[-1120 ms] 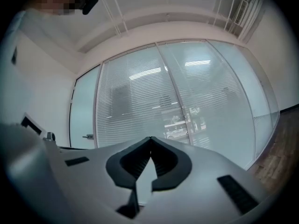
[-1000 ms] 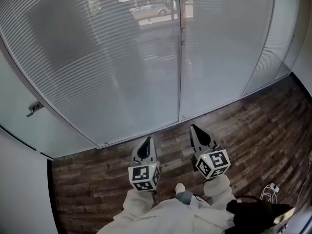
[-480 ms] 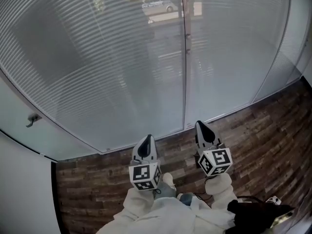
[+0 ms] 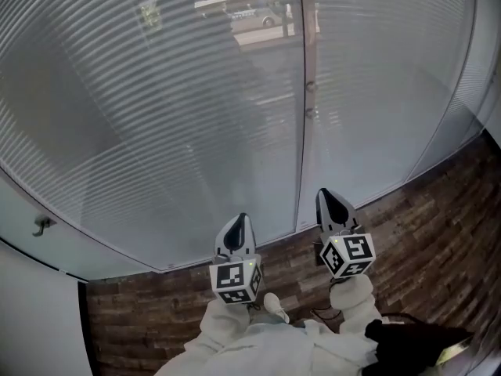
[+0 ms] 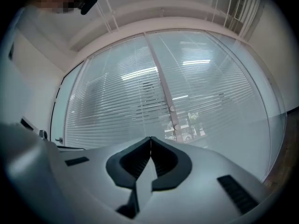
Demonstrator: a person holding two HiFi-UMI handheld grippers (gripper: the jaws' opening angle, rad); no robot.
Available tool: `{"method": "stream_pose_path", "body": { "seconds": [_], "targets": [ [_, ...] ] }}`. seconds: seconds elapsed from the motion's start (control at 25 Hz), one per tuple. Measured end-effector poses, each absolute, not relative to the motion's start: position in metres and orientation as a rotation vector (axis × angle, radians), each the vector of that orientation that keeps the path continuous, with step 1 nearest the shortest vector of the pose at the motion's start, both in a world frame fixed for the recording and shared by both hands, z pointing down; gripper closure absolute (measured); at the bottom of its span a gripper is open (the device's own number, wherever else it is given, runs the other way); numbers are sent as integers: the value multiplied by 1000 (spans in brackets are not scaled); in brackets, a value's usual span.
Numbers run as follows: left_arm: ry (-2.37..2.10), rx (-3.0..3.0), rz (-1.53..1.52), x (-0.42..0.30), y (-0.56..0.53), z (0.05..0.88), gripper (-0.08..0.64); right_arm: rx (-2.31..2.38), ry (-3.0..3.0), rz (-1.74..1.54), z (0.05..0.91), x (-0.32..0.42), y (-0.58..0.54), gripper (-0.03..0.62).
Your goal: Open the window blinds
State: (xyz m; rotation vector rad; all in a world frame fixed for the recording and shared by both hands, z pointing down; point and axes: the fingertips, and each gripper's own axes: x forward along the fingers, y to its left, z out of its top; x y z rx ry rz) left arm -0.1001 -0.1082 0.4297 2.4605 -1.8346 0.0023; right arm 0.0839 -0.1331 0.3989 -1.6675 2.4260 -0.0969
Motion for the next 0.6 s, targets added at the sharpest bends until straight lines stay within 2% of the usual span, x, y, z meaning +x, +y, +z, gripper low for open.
{"method": "stream_pose_path", "body": {
  "seconds": [0.28,0.6],
  "targets": [
    [-1828,2490,-48,-114,-204,407,560,-1686,2390,-11,371,73,-220,580],
    [-1830,2453,-35,-96,-257,412,560,-1718,2537,188,349,94,-294,578]
  ]
}}
